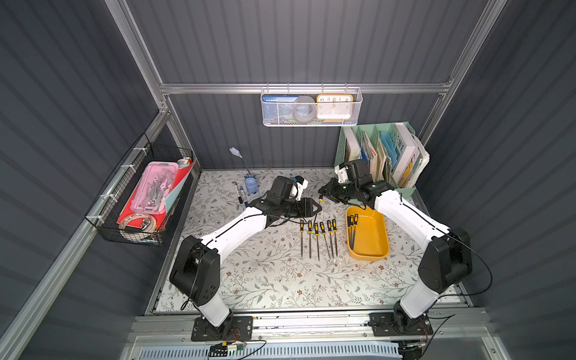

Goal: Take the file tool out of the storage box
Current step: Place the file tool at the center of the board.

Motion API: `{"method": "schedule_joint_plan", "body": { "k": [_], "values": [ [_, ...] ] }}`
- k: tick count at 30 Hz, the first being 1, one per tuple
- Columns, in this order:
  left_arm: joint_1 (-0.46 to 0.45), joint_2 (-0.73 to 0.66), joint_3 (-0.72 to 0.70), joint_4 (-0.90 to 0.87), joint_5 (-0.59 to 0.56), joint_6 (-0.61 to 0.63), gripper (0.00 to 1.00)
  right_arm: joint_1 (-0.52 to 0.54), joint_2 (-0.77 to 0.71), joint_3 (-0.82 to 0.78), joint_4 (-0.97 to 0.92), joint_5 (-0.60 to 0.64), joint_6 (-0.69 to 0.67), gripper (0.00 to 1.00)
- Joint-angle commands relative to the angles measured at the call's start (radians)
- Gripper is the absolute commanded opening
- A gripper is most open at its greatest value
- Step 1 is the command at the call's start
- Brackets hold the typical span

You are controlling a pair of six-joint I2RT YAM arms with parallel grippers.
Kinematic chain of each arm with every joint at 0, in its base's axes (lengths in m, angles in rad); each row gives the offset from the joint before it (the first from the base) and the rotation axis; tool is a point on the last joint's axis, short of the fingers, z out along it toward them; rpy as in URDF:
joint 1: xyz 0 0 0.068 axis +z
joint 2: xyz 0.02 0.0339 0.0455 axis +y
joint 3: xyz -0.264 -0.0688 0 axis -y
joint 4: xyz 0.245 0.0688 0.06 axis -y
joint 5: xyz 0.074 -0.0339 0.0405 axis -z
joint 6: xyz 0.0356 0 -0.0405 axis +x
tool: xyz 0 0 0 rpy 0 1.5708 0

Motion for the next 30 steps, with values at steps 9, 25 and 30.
{"method": "schedule_joint_plan", "body": {
  "k": [9, 25, 30],
  "values": [
    [-0.015, 0.027, 0.062, -0.037, -0.035, 0.033, 0.00, 0.005, 0.010, 0.011, 0.021, -0.020, 0.003, 0.00],
    [-0.016, -0.052, -0.004, -0.229, -0.418, -0.049, 0.00, -0.072, -0.020, -0.020, -0.045, 0.089, -0.014, 0.56],
    [-0.016, -0.029, -0.106, -0.200, -0.446, -0.111, 0.00, -0.122, -0.064, -0.056, -0.099, 0.122, -0.051, 0.56]
  ]
}}
